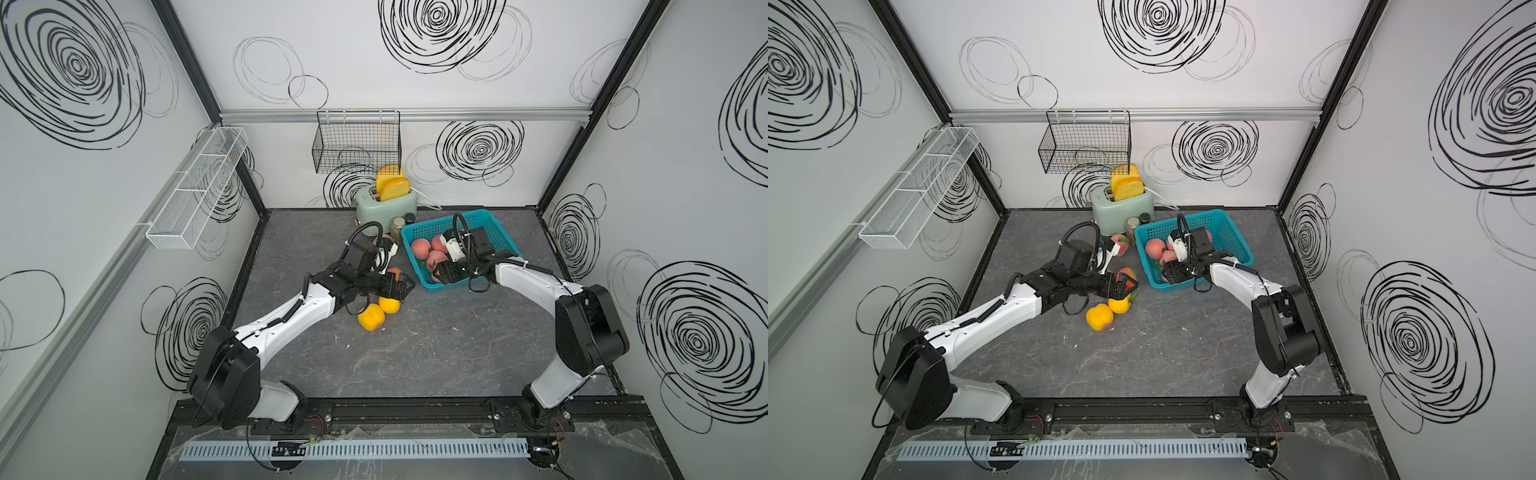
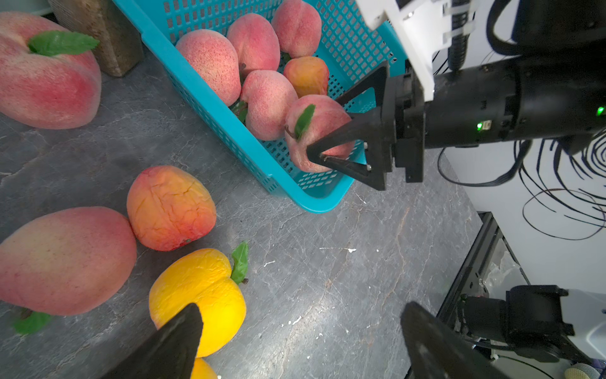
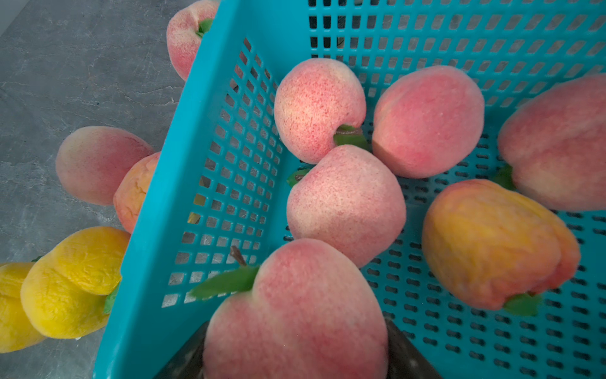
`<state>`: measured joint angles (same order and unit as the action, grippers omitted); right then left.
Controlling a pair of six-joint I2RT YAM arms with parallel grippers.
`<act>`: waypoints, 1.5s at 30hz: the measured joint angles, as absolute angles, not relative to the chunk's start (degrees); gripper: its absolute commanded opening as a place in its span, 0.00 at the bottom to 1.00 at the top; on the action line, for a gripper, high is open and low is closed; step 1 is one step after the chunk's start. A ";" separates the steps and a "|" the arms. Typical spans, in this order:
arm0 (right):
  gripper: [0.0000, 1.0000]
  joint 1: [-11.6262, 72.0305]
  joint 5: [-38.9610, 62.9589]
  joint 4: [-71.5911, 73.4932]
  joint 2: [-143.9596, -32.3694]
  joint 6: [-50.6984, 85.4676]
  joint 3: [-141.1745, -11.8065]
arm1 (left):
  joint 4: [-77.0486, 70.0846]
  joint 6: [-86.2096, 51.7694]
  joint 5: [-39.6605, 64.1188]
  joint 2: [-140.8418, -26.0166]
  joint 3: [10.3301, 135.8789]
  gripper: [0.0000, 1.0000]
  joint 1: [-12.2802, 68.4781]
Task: Put the peaches into the basket
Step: Place the peach in the basket.
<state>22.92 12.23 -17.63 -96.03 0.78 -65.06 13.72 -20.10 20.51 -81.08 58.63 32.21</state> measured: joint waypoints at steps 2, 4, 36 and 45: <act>0.74 22.96 12.21 -17.78 -96.07 0.78 -65.19 | 13.72 -20.10 20.51 -81.08 58.63 0.98 32.21; 0.74 22.98 12.16 -18.24 -96.18 0.75 -65.63 | 13.72 -20.10 20.51 -81.08 58.63 0.98 32.21; 0.85 23.14 10.96 -19.49 -96.88 0.38 -66.59 | 13.61 -20.12 20.49 -81.08 58.63 0.98 32.18; 0.90 23.18 10.94 -19.53 -93.51 0.40 -66.59 | 13.63 -20.12 20.29 -80.79 58.61 0.98 32.14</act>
